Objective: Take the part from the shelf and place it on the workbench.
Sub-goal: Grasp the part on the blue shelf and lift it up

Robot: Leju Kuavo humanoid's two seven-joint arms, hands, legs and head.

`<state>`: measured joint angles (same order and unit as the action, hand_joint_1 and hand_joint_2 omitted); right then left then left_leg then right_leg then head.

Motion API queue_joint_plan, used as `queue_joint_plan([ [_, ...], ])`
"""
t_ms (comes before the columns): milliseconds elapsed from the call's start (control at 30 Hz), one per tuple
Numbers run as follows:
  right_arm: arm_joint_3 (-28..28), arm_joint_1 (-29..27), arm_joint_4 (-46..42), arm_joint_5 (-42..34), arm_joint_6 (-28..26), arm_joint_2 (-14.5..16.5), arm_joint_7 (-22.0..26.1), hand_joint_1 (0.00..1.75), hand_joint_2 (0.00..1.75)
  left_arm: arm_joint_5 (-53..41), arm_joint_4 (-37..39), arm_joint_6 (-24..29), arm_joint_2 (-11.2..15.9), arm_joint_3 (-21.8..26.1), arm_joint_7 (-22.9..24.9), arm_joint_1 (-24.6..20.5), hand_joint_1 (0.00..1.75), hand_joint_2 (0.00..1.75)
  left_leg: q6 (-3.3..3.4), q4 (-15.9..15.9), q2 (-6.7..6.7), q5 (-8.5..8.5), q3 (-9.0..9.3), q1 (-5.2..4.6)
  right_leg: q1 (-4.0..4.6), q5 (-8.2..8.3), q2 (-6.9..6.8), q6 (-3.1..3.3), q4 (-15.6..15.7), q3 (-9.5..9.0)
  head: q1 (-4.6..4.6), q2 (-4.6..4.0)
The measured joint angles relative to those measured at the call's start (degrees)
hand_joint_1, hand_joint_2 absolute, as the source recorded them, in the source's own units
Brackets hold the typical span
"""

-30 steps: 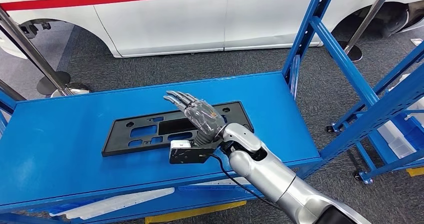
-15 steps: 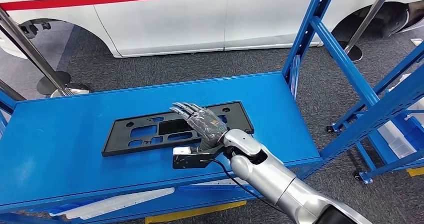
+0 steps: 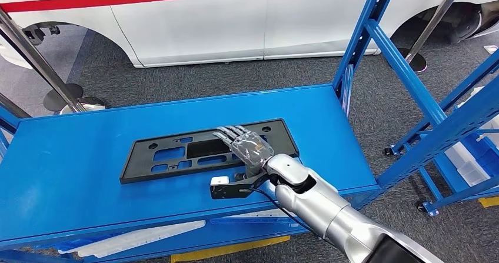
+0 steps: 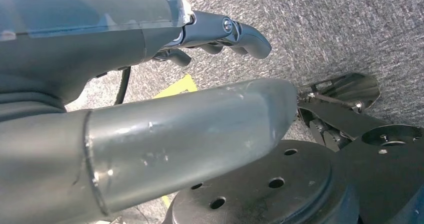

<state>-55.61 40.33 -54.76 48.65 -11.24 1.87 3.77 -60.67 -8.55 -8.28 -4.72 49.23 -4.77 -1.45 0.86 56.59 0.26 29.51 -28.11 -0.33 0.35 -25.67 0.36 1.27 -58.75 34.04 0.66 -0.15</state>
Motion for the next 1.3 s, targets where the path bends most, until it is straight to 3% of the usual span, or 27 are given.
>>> queue_joint_plan([
  [33, -0.1, 0.2, 1.1, 1.0, -1.0, 0.0, -0.3, 0.0, 1.75, 0.0, 0.0, 0.0, 0.0, 0.0, 0.0, 0.0, 0.0, 0.0, 0.0, 0.0, 0.0, 0.0, 0.0, 0.0, 0.0, 0.0, 0.0, 0.0, 0.0, 0.0, 0.0, 0.0],
  [67, -0.1, 0.4, 2.4, 1.8, -2.0, 0.1, -0.4, 0.33, 1.75, 0.0, 0.0, 0.0, 0.0, 0.0, 0.0, 0.0, 0.0, 0.0, 0.0, 0.0, 0.0, 0.0, 0.0, 0.0, 0.0, 0.0, 0.0, 0.0, 0.0, 0.0, 0.0, 0.0],
  [167, 0.1, 1.2, 6.4, 3.9, -5.0, 0.5, -0.9, 1.57, 1.75, 0.0, 0.0, 0.0, 0.0, 0.1, 0.4, 0.0, 0.0, 0.0, 0.0, 0.0, 0.0, 0.0, 0.02, 0.0, 0.0, 0.0, 0.0, 0.0, 0.0, -0.01, 0.0, 0.0],
  [200, 0.2, 1.4, 7.7, 4.4, -5.7, 0.6, -1.0, 1.66, 1.75, 0.0, 0.0, 0.0, 0.0, 0.1, 0.6, 0.0, 0.0, 0.0, 0.0, 0.0, 0.0, 0.0, 0.02, 0.0, 0.0, 0.0, 0.0, 0.0, 0.0, -0.01, 0.0, 0.0],
  [333, 1.2, 1.9, 11.4, 5.0, -6.8, 1.1, -1.1, 1.75, 1.75, 0.0, 0.0, 0.0, 0.0, 0.2, 0.9, 0.0, 0.0, 0.0, 0.0, 0.0, 0.0, 0.0, 0.04, 0.0, 0.0, 0.0, 0.0, 0.0, 0.0, -0.03, 0.0, 0.0],
  [667, 2.2, 3.3, 14.2, 5.1, -7.0, 1.9, -0.7, 1.75, 1.75, 0.0, 0.0, 0.0, 0.0, 0.5, 1.0, -0.1, 0.0, 0.0, 0.0, 0.0, 0.01, 0.0, 0.18, 0.0, 0.0, 0.0, -0.01, 0.0, 0.0, -0.2, 0.0, 0.0],
  [800, 2.4, 3.4, 14.4, 5.1, -6.7, 2.1, -0.5, 1.75, 1.75, 0.1, 0.0, 0.0, 0.0, 0.6, 0.8, -0.1, 0.0, 1.75, 0.0, 0.0, 0.01, 0.0, 0.23, 0.0, -0.01, 0.0, -0.01, -0.01, 0.0, -0.25, 0.0, 0.0],
  [1300, 2.8, 3.4, 14.4, 5.2, -5.8, 2.2, -0.5, 1.75, 1.75, 1.9, 0.0, -1.3, 0.0, 2.3, 0.1, -0.1, 0.0, 1.75, 0.0, 0.0, 0.01, 0.0, 0.25, 0.0, -0.02, 0.01, 0.0, -0.01, 0.0, -0.29, 0.0, 0.0],
])
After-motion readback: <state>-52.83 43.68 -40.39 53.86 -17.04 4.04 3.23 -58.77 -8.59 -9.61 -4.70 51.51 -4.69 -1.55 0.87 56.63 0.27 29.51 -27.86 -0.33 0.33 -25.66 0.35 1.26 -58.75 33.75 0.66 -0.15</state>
